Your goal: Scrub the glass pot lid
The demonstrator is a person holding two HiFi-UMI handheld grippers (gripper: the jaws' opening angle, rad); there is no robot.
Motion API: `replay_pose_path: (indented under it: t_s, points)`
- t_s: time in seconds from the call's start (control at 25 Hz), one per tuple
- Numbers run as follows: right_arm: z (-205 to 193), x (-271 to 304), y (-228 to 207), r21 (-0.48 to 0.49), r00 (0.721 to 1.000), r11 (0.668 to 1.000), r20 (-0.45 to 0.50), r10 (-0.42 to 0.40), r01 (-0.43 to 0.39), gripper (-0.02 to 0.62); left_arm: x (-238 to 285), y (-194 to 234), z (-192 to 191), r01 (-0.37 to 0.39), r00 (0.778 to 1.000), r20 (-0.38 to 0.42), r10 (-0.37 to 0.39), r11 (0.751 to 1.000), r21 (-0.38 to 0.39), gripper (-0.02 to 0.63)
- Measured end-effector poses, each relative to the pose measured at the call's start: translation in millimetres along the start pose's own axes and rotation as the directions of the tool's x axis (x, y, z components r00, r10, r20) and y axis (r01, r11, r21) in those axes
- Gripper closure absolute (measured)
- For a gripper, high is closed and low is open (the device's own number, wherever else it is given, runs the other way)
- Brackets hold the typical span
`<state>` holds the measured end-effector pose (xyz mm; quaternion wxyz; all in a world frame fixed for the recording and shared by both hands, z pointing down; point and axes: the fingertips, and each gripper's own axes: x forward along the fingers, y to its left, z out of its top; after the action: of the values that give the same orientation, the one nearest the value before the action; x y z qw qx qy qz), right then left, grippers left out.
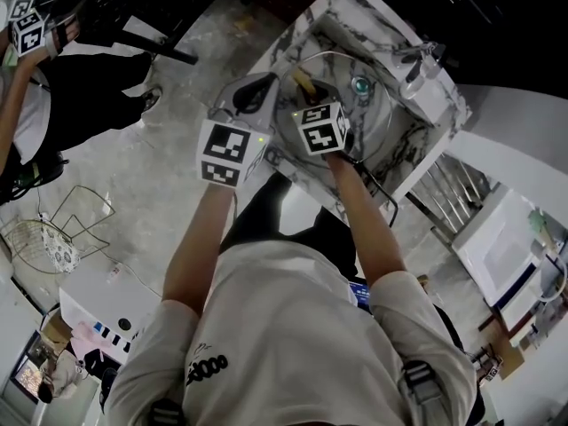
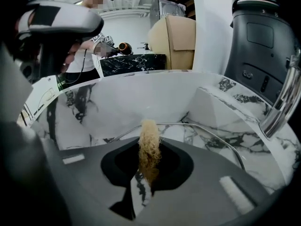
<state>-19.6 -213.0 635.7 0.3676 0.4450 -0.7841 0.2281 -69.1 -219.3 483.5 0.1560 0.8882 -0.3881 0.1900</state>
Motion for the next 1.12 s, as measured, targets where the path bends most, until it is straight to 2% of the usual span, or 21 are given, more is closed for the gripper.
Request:
replay_pose_path:
  t_s: [0.12, 0.28, 0.56, 0.88, 1.12]
  points:
    - [-3, -1, 7, -0.010, 1.000, 1.000, -0.017, 0.026, -0.026, 0.549, 1, -3, 1, 0.009, 1.000, 0.000, -0.009, 1.000, 0.000, 0.595]
    - [-7, -4, 23, -0.023, 0.992, 0.993, -0.038, 0.117, -0.118, 0.546, 2, -6, 4, 0.023, 1.000, 0.005, -0.023, 1.000, 0.006, 0.595]
    - [-23, -18, 52, -0.061, 0.957, 0.958, -0.097, 0.274, -0.280, 0.546, 3, -11, 6, 0.035, 0.999, 0.007, -0.036, 0.999, 0.006, 0.595]
    - [-49, -31, 69, -0.020, 0.879, 0.895, -0.202, 0.432, -0.445, 0.545, 3, -14, 7, 0.047, 0.999, 0.004, -0.047, 0.999, 0.006, 0.597]
    - [-63, -43, 77, 0.031, 0.800, 0.836, -0.274, 0.534, -0.547, 0.546, 7, -18, 8, 0.062, 0.998, 0.002, -0.062, 0.998, 0.013, 0.595]
